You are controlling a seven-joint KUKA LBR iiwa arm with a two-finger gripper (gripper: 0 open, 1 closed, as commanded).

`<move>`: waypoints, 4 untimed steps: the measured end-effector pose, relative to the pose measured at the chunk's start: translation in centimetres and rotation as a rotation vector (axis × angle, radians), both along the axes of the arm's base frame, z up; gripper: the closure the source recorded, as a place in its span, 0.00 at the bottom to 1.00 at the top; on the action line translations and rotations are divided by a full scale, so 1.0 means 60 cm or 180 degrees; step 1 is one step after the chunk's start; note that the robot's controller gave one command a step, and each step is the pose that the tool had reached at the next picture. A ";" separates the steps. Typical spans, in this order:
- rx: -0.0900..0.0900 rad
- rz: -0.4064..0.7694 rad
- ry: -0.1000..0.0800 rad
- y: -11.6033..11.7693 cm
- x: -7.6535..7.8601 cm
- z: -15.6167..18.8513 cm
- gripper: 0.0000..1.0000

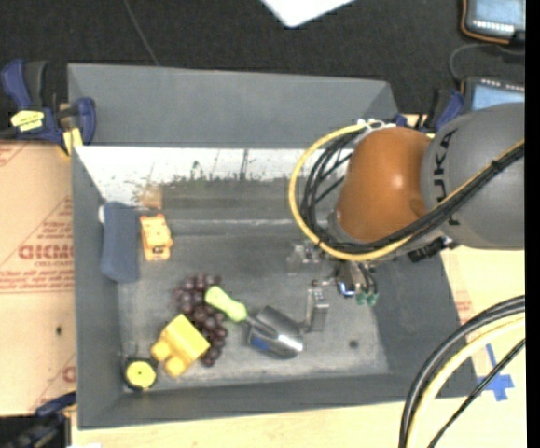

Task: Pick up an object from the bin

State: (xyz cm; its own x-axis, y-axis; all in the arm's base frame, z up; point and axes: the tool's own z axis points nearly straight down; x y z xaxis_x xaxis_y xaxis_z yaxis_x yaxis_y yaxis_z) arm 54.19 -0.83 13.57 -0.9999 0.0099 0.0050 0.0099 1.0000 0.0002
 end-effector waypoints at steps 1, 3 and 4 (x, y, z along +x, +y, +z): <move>-0.0001 0.0000 -0.0025 0.000 0.003 0.007 0.00; -0.0002 -0.0764 -0.0025 0.071 -0.033 -0.107 1.00; -0.0002 -0.0762 -0.0025 0.071 -0.033 -0.107 1.00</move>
Offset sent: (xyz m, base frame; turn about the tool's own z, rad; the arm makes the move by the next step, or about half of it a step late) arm -0.0131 0.0653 -0.0657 0.0535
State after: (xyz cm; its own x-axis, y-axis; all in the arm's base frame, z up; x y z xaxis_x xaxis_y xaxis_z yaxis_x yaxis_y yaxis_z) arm 52.22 3.44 7.14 -0.9691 0.2468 -0.0027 0.2468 0.9691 0.0005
